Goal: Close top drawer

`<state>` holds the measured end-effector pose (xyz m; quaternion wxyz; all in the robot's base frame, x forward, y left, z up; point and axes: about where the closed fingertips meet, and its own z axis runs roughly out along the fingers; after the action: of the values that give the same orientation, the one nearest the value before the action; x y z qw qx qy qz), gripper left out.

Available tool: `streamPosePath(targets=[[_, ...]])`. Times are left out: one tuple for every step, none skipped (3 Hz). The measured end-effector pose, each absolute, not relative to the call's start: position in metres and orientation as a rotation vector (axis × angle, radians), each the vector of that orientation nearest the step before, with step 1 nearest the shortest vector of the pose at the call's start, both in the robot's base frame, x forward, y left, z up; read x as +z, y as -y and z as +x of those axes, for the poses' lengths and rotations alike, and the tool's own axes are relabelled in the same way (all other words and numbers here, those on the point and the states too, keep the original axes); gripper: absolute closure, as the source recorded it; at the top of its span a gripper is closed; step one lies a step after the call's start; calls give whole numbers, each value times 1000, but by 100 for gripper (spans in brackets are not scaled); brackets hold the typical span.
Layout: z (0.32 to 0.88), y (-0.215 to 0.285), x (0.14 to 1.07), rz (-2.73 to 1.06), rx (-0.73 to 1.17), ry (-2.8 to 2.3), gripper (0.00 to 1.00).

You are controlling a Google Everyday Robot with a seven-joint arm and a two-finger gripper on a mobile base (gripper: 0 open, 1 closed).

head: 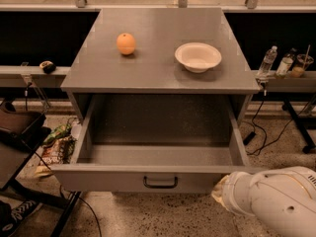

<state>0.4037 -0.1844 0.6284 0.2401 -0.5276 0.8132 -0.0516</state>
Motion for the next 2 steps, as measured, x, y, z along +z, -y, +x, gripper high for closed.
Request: streamPosePath(targets=[[409, 185, 627, -1442, -143, -2218, 100], [427, 186, 623, -1444, -144, -2191, 100]])
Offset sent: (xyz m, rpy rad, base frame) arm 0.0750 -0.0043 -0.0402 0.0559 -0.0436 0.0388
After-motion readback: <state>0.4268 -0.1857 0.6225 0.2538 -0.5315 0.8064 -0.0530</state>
